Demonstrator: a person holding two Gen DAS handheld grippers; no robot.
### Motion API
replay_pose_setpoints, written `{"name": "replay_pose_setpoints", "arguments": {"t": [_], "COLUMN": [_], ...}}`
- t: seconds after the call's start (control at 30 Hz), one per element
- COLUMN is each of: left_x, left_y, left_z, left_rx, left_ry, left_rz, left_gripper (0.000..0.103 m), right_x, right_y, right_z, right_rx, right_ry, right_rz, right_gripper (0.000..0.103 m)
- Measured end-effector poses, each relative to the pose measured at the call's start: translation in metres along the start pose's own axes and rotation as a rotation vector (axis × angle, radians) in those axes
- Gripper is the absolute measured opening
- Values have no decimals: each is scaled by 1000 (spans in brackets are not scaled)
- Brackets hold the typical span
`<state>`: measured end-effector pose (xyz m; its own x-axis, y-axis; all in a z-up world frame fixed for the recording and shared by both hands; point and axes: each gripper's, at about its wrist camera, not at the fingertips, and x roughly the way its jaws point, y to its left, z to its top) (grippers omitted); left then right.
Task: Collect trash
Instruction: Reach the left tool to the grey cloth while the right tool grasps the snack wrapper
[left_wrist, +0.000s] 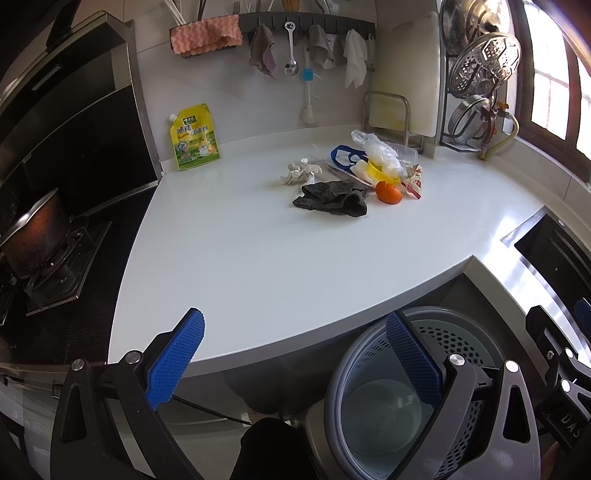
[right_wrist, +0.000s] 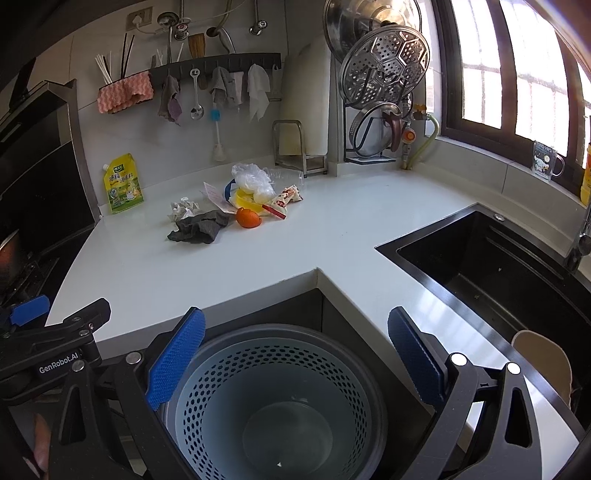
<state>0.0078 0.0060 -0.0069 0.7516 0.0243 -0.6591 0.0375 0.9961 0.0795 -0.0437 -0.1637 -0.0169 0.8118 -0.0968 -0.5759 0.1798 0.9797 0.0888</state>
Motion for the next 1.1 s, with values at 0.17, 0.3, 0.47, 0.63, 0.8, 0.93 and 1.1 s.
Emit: {"name": "replay_pose_setpoints", "arguments": {"t": [0.17, 0.3, 0.47, 0.63, 0.8, 0.93, 1.1], "left_x": [13, 34, 62, 92, 125, 150, 174], "left_y": [12, 22, 22, 15, 7, 1, -5], "left_z": [13, 31, 58, 90, 112, 123, 132], "left_rx": [-13, -48, -66, -64, -71, -86, -81], "left_ry": [-17, 0, 0, 7, 37, 71, 88], "left_rz": [26, -6, -22, 3, 18, 8, 22], "left_gripper": [97, 97, 97, 97, 97, 97, 97], "right_x": [22, 44, 86, 135, 184, 224, 267], "right_y": [-8, -11, -16, -13, -8, -7, -5], "right_z": [12, 31, 64, 97, 130, 151, 168], "right_rx": [4, -22, -38, -69, -69, -44, -34], "right_ry": [17, 12, 42, 90, 127, 162, 204], "right_rz": [41, 47, 64, 65, 48, 12, -24], "right_gripper": [95, 95, 95, 94, 94, 94, 94]}}
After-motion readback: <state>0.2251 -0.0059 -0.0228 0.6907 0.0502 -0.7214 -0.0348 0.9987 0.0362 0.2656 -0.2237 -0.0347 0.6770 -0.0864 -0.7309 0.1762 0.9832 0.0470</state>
